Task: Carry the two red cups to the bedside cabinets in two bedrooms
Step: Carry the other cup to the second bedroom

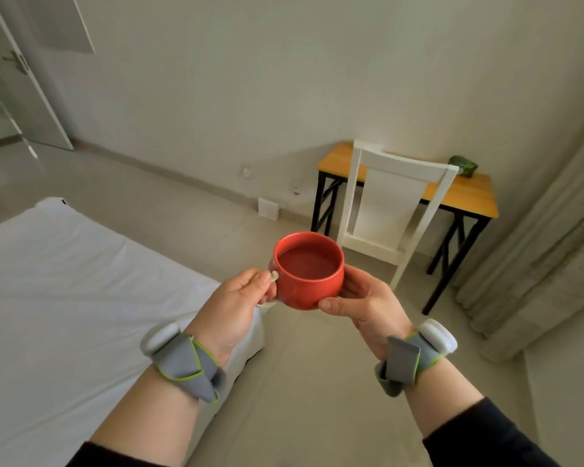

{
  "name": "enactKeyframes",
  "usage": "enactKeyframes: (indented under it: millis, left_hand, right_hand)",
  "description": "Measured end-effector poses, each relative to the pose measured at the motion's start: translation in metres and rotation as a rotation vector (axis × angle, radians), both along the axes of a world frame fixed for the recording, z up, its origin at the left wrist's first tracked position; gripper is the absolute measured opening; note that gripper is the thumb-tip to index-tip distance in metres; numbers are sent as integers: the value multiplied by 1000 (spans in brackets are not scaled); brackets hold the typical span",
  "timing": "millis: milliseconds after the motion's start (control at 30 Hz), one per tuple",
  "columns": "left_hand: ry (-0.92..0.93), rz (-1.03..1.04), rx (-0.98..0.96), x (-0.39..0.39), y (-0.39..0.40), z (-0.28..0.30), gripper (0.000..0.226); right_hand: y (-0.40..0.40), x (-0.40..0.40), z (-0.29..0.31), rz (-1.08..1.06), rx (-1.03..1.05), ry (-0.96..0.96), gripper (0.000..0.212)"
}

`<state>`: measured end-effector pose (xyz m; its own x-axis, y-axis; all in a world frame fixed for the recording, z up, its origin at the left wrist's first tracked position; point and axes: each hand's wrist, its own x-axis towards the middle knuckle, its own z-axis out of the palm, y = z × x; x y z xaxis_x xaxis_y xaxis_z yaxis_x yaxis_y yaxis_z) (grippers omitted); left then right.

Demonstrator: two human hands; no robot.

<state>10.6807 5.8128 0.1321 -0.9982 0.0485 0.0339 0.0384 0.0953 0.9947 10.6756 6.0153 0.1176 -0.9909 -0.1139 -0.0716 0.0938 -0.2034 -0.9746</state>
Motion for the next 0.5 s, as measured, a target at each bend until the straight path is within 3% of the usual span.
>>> enactKeyframes:
  millis: [100, 233, 500]
  left_hand:
    - [17, 41, -65, -51, 26, 3, 32]
    - [17, 92, -83, -112, 47, 2, 32]
    - [63, 129, -138, -247, 50, 2, 31]
  right_hand:
    - [29, -55, 4, 20, 17, 10, 76]
    - [48, -121, 4, 47, 39, 19, 65]
    - [47, -260, 3, 90, 68, 42, 61]
